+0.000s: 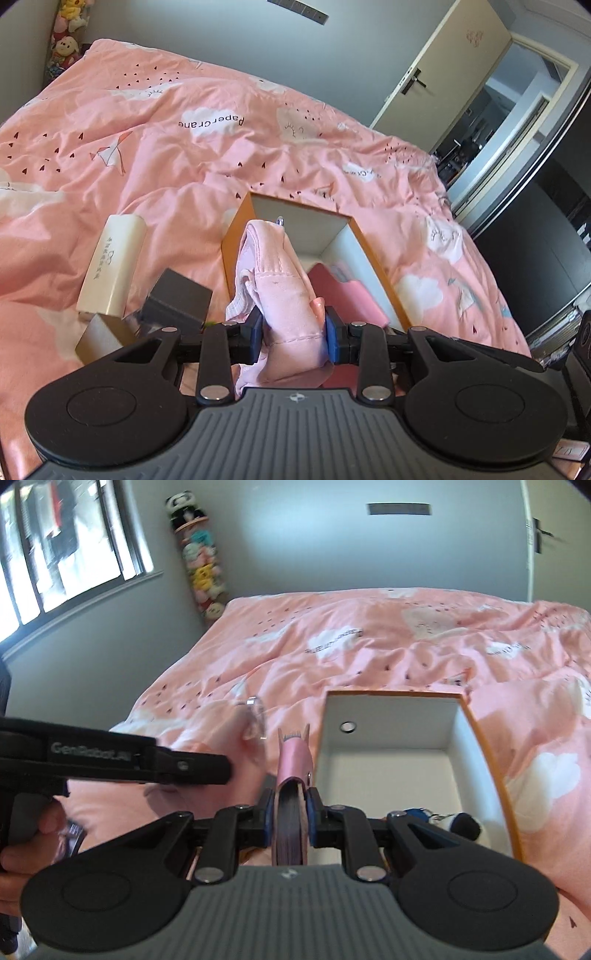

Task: Organize objects
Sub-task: 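Lift both pink items and carry them toward the orange box, then lower the pink wallet into the box and open the right tool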

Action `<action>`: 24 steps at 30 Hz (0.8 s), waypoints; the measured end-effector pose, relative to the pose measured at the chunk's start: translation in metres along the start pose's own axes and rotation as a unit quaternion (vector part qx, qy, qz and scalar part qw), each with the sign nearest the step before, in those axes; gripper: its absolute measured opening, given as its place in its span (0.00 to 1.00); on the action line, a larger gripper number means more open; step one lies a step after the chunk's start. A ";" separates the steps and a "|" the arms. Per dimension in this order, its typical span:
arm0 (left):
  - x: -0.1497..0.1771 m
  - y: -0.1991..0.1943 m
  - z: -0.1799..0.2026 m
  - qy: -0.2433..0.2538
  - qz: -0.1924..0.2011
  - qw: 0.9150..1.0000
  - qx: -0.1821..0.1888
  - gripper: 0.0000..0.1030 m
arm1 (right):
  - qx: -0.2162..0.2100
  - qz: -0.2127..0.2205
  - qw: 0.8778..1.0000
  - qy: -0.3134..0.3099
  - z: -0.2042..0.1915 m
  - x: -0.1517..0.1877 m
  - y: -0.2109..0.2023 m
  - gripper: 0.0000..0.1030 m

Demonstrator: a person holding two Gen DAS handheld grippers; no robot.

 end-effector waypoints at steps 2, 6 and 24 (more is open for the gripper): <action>-0.002 0.004 -0.003 -0.006 0.003 1.000 0.001 0.36 | 0.007 0.003 1.000 0.022 0.013 -0.003 0.001 0.18; -0.003 0.009 -0.013 -0.018 0.004 1.000 -0.004 0.36 | 0.035 0.007 0.997 0.074 0.045 -0.005 0.005 0.18; 0.004 0.039 -0.027 -0.025 -0.034 0.999 -0.019 0.36 | 0.004 -0.145 0.958 0.247 0.090 0.061 0.103 0.18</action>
Point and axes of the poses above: each gripper's, at about its wrist camera, not at the fingertips, and y roughly the way its jaws point, z to its right, x to its underside, the point moved 1 cm from there along y, roughly the way its jaws point, and after that the axes turned 10 degrees about z, right-handed, at the moved point
